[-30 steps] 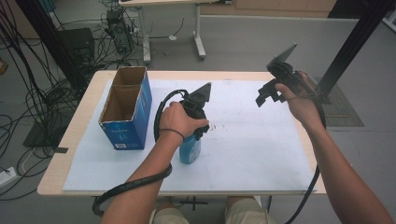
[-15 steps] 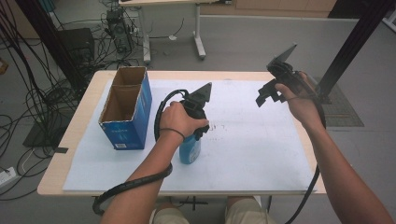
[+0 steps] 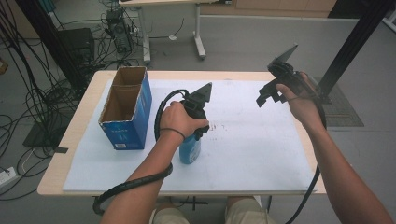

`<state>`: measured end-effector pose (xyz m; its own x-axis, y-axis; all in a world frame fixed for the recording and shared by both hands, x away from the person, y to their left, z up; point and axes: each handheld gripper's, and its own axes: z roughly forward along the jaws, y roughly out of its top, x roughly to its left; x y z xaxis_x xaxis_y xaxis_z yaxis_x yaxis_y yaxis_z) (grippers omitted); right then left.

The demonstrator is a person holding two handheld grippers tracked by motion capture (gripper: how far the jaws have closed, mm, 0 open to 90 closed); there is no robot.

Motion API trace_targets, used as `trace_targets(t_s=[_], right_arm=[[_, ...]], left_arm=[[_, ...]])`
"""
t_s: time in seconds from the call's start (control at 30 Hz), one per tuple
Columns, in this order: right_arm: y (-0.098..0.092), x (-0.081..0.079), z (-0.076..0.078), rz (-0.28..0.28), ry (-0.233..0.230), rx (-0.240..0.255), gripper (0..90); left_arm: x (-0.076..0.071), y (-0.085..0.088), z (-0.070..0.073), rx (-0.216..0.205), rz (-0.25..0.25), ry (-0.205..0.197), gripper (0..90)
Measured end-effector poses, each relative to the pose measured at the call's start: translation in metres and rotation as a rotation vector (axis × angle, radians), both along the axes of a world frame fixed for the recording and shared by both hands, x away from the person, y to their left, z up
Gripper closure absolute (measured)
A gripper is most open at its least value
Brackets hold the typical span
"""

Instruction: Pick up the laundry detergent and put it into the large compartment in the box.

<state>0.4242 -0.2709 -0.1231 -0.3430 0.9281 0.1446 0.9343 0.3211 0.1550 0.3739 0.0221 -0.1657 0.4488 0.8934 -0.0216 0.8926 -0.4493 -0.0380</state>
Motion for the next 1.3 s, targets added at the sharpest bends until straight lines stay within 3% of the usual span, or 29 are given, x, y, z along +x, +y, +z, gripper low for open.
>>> trace_targets(t_s=[1.3], right_arm=[[0.0006, -0.0001, -0.0002, 0.004, -0.004, 0.002, 7.4]], left_arm=[[-0.0001, -0.0003, 0.0, 0.0, -0.003, 0.0, 37.4]])
